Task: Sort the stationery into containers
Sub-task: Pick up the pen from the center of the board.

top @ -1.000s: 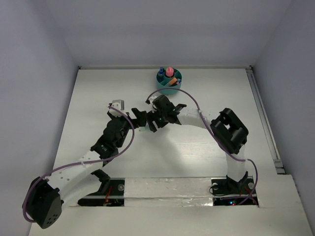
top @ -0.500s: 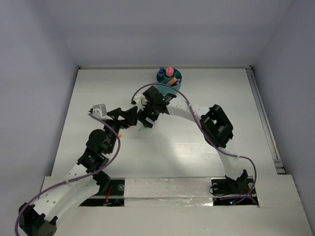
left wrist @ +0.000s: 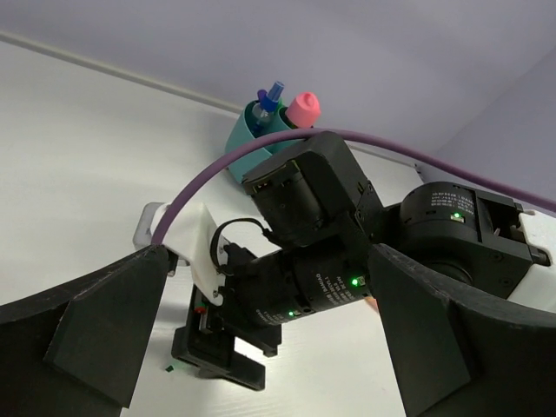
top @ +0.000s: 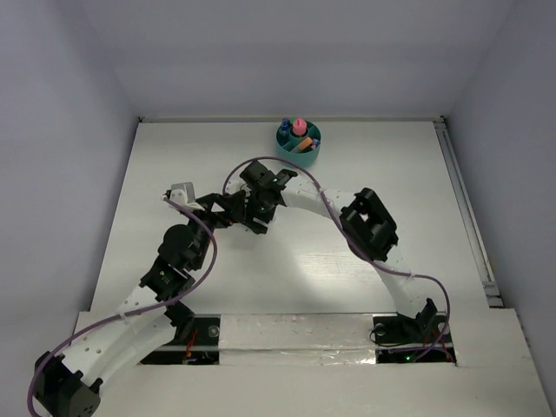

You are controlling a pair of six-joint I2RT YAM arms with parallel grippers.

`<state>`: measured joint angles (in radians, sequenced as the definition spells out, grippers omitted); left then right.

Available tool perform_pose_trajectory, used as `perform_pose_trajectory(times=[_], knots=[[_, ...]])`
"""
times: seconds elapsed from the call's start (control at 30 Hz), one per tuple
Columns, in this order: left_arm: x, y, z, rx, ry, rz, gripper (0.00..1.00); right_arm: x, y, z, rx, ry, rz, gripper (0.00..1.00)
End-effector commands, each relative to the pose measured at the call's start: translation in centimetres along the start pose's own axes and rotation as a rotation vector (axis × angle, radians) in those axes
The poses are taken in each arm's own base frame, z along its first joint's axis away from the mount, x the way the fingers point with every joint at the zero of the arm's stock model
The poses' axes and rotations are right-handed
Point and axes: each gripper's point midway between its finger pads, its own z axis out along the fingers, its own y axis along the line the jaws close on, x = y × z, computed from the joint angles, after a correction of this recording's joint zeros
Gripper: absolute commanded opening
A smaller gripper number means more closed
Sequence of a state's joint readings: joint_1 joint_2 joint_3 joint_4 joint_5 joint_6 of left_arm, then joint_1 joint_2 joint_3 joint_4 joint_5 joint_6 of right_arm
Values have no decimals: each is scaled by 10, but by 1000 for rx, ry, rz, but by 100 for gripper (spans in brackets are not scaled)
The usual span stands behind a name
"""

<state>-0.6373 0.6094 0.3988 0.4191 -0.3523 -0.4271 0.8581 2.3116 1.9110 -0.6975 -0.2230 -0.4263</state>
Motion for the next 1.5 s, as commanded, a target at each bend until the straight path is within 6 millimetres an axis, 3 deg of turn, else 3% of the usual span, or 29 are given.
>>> perform_pose_trajectory(times=[0.0,0.03,0.1,0.13,0.2,0.23,0.37,0.43,0.53,0.57,0.63,0.73,0.77,0.8,0.93,1.0,1.03,1.17,1.23,1.47], knots=[[-12,-2,2,0,-42,-1,99,3,3,19,21,30,0,73],[-12,-2,2,0,-42,1,98,1,9,22,18,29,-6,66],[-12,-1,2,-1,-43,2,97,2,6,27,30,32,0,62],[-11,-1,2,-1,-41,4,97,1,10,29,32,35,-5,52],[-10,-1,2,-1,-37,6,97,3,6,31,55,42,3,45],[-10,-1,2,1,-37,6,96,1,5,32,61,31,12,32],[-7,-2,3,9,-26,11,96,-1,-5,30,135,13,63,9],[-5,-6,4,26,-17,13,95,-15,-13,25,189,-50,98,0],[1,-10,5,50,5,18,94,-36,-43,-3,268,-186,242,0],[3,-11,6,58,12,20,93,-48,-50,-21,286,-247,319,0],[8,-17,7,89,28,14,91,-53,-81,-45,353,-333,421,0],[14,-23,8,124,51,9,87,-62,-98,-88,375,-474,564,0],[17,-23,8,131,58,5,86,-50,-103,-94,381,-486,624,0],[19,-26,9,143,61,3,84,-58,-105,-122,398,-547,639,0],[37,-42,10,234,128,-6,80,-65,-103,-175,441,-695,698,0],[50,-48,15,265,174,-6,83,-61,-97,-186,437,-725,737,0],[58,-55,14,306,213,-6,85,-69,-93,-210,439,-789,740,0],[84,-70,21,383,321,-3,88,-73,-78,-238,383,-897,815,0],[95,-73,22,409,354,-9,88,-79,-67,-242,337,-924,820,0],[92,-78,17,454,330,-9,83,-82,-51,-230,321,-935,847,0]])
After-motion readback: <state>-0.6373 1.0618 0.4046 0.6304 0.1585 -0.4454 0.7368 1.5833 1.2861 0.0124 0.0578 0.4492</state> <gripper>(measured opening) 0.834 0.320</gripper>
